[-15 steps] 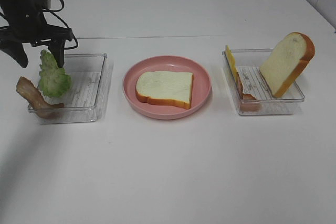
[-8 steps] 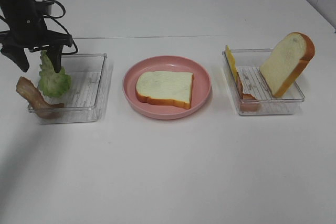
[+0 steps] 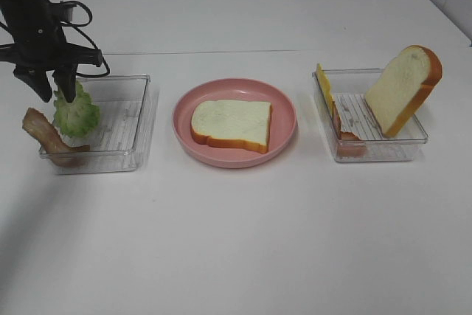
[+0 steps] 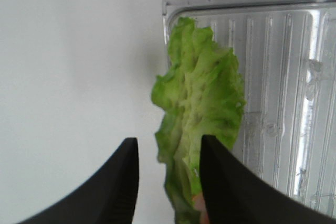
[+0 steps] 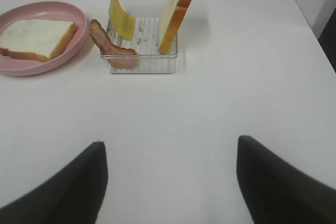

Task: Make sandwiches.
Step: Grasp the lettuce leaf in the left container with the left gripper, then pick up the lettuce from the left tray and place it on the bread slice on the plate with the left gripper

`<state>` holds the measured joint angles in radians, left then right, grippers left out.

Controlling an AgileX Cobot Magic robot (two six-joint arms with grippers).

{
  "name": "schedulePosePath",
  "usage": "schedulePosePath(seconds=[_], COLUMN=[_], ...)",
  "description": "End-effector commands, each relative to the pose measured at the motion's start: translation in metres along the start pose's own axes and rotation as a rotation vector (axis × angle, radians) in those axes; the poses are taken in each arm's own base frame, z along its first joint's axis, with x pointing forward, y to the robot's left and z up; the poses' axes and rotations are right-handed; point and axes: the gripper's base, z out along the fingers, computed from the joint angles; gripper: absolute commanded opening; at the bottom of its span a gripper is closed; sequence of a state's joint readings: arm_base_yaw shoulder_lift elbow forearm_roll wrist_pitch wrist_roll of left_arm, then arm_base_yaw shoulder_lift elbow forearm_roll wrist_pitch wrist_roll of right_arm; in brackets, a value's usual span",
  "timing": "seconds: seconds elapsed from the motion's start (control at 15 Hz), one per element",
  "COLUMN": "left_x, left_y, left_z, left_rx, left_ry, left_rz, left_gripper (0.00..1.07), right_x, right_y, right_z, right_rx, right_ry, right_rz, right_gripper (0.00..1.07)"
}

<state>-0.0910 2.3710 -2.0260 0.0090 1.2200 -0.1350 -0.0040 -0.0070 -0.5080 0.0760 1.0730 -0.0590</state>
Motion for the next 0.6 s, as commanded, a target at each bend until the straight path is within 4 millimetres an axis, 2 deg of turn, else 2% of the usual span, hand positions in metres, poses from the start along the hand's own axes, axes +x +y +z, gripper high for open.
schedulePosePath(seconds=[0.07, 0.47, 0.53, 0.6], left_x=[0.0025, 0.0022, 0.0021, 0.0021], left_y=[-0.0011, 0.0007, 0.0014, 0.0015], left_z=[-0.0013, -0.0013, -0.0013, -0.0013], left_rx=[-0.008, -0.028, -0.035, -0.036], left_ry=[0.021, 0.018, 0.017, 0.017], left_rz=[0.001, 0.013, 0.016, 0.018], left_gripper=[0.29, 0.19, 0.07, 0.00], right_x=[-0.0004, -0.0004, -0.0004, -0.0004], right_y=[0.0002, 0.0002, 0.0002, 0.0002], right_z=[-0.0002, -0.0002, -0.0002, -0.0002], right_rx=[0.006, 0.006, 0.006, 0.006], right_ry=[-0.016, -0.016, -0.016, -0.016], right_rz=[-0.003, -0.003, -0.003, -0.003], right_gripper=[0.67, 0.67, 0.67, 0.67])
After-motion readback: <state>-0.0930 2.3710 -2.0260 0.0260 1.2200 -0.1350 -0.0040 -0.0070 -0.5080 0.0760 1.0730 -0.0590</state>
